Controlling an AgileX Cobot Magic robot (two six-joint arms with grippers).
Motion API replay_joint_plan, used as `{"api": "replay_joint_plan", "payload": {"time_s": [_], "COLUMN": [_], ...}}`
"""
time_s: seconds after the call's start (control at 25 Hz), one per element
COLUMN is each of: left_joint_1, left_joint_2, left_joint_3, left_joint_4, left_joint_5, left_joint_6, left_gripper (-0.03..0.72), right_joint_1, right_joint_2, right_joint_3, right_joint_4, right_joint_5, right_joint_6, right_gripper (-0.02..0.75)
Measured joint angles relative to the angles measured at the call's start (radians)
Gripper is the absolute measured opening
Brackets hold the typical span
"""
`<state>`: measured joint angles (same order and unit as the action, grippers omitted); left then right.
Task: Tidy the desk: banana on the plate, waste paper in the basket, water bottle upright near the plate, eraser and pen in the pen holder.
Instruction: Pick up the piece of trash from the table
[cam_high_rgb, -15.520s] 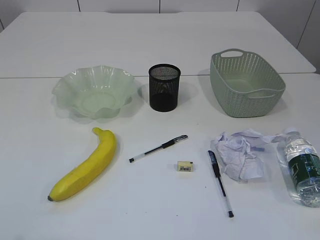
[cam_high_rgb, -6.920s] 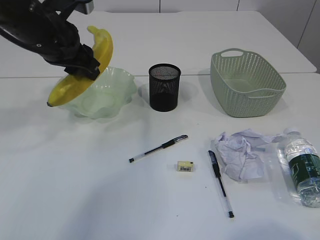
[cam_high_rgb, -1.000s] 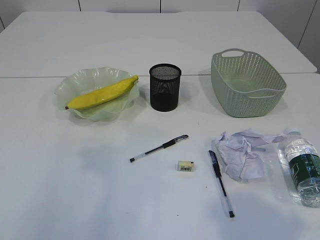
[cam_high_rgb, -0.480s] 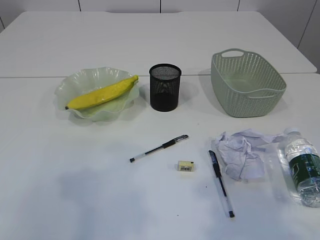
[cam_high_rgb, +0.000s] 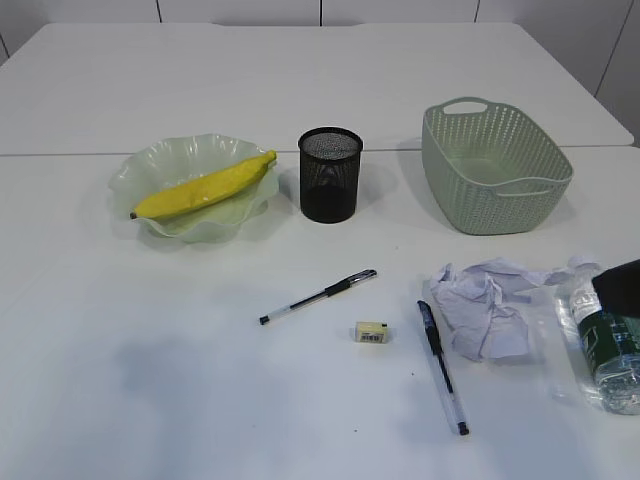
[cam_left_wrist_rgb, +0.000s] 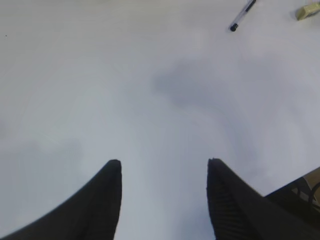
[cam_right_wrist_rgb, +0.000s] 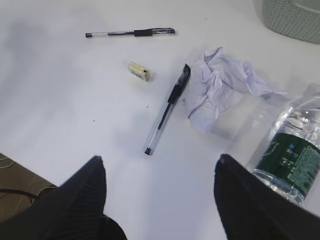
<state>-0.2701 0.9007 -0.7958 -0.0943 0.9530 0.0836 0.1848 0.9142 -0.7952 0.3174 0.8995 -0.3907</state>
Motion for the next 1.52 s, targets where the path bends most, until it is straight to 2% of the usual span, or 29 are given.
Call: {"api": "replay_joint_plan", "payload": {"time_s": [0.24,1.24,1.52], "left_joint_1": [0.0,0.0,0.0], "left_joint_2": [0.0,0.0,0.0], "left_joint_3": [0.0,0.0,0.0], "left_joint_4": [0.0,0.014,0.022], "left_joint_5": [-0.008,-0.03,-0.032], "left_joint_6": [0.0,0.0,0.0], "left_gripper": [0.39,0.39,0.352], "right_joint_1": [0.0,0.0,0.0], "right_joint_2": [0.101,0.496,0.545], "right_joint_3": [0.0,0.0,0.0], "right_joint_4": [0.034,0.044,0.026], "right_joint_5": [-0.047,-0.218,-0.306], "right_joint_6": [-0.04,-0.069,-0.069], "right_gripper": [0.501,0.501,0.501]}}
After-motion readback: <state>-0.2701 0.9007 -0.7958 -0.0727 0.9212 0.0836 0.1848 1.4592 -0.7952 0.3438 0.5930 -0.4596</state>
